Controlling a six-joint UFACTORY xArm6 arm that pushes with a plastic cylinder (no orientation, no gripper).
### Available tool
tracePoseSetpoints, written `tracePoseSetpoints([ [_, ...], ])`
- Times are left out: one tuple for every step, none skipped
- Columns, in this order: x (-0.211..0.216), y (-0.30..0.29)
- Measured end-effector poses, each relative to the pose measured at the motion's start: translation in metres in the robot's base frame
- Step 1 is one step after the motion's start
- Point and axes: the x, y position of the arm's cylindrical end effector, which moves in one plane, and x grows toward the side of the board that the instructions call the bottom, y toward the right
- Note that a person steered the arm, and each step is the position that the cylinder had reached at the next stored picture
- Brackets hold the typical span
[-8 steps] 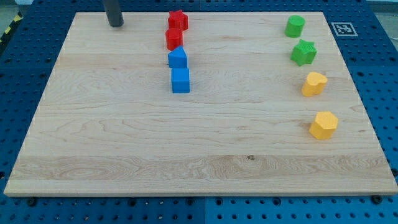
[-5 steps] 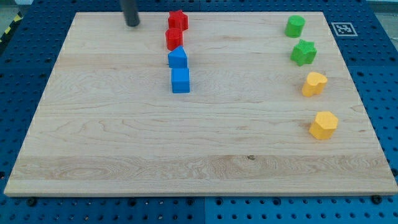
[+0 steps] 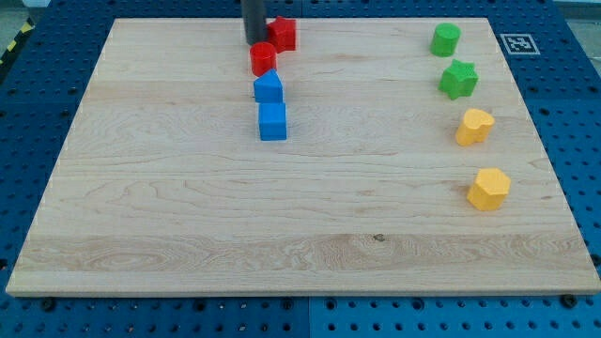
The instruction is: Move the red star to the top center
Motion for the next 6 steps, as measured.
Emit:
tracePoseSetpoints([
  [0.003, 0.045],
  [0.008, 0.062],
  [0.009, 0.062],
  [0.014, 0.067],
  [0.001, 0.068],
  [-0.005, 0.051],
])
